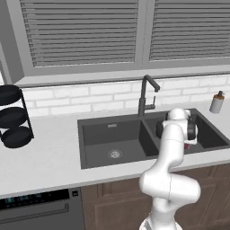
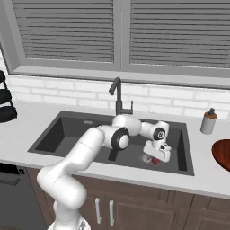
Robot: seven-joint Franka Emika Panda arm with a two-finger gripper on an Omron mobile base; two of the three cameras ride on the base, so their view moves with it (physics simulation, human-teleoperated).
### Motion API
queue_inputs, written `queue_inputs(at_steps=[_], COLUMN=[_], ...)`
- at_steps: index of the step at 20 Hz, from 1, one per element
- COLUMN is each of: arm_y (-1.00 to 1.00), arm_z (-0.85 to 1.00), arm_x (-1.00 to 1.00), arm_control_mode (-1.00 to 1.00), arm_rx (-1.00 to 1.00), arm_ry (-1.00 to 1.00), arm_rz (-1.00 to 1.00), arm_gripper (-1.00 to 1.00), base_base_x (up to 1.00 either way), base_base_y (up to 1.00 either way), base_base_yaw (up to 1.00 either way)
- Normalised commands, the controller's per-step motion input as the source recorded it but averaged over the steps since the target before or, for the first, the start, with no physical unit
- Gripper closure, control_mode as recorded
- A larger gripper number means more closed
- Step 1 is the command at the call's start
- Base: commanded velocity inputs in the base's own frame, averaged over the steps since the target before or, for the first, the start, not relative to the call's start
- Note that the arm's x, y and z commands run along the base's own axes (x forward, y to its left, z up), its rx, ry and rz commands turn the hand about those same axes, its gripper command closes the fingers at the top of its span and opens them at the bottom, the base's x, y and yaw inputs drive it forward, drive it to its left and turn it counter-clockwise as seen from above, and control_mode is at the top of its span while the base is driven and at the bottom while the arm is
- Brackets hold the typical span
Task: Pick the tomato from the sink and place it in the bowl. Then pick the bowl and place it in the microwave. Then close the microwave door and press the start button.
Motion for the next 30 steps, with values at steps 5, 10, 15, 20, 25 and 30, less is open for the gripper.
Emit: queue_inputs(at_steps=[5, 10, 15, 20, 25, 30], arm_y=[0.0, 0.02, 0.13, 0.16, 0.2, -0.08], arm_z=[0.05, 0.37, 0.78, 1.0, 1.0, 1.0], arm_x=[-0.13, -0.51, -0.98, -1.0, -1.0, -0.98], arm_control_mode=[-1.0, -1.0, -1.0, -1.0, -1.0, -1.0], arm_rx=[0.0, 0.0, -0.06, -0.12, -0.24, -0.22], arm_ry=[0.0, -0.01, -0.14, -0.23, -0.27, -0.19], arm_rz=[0.01, 0.04, 0.07, 0.1, 0.13, 0.21], arm_gripper=[1.0, 1.0, 1.0, 1.0, 1.0, 1.0], base_base_x=[0.0, 0.0, 0.0, 0.0, 0.0, 0.0], base_base_y=[0.0, 0.0, 0.0, 0.0, 0.0, 0.0], base_base_yaw=[0.0, 0.0, 0.0, 0.0, 0.0, 0.0])
